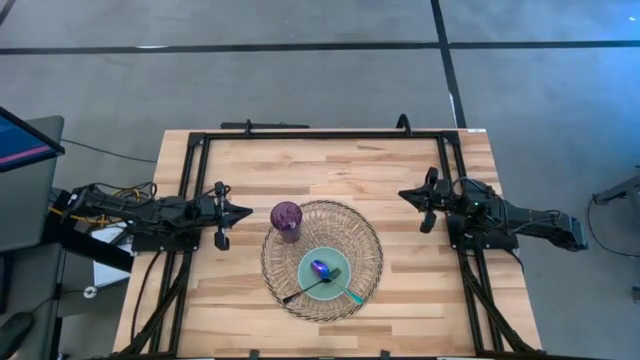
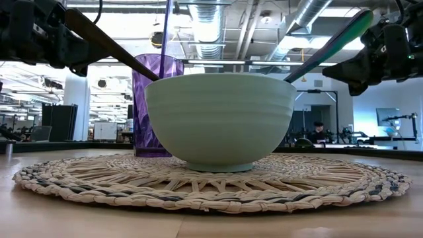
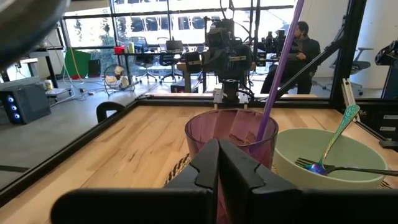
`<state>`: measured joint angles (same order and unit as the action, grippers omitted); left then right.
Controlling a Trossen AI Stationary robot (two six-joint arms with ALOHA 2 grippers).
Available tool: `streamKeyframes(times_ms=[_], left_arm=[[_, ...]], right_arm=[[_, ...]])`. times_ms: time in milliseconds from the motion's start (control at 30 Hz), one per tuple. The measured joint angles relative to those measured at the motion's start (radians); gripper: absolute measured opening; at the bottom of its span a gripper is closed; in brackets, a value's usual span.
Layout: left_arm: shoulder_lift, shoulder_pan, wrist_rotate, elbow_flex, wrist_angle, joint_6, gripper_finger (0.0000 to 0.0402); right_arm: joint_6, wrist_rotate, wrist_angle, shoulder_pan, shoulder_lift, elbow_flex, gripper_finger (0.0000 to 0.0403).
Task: Pick & Place Utensil
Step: Return to Home Position
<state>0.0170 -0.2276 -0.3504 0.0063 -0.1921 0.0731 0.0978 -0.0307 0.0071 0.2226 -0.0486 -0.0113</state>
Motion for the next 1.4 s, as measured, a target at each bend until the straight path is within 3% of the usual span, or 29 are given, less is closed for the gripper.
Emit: streamKeyframes(times_ms=[533,1400], left_arm=[[0.014,0.0,0.0,0.0,-0.004,0.0,0.0012],[0.211,0.0,0.0,0.0,-0.009,0.0,0.0012]], right_arm=[[0.0,0.0,0.0,0.0,0.0,0.0,0.0001],[0.0,0.0,0.0,0.0,0.0,0.0,0.0001]])
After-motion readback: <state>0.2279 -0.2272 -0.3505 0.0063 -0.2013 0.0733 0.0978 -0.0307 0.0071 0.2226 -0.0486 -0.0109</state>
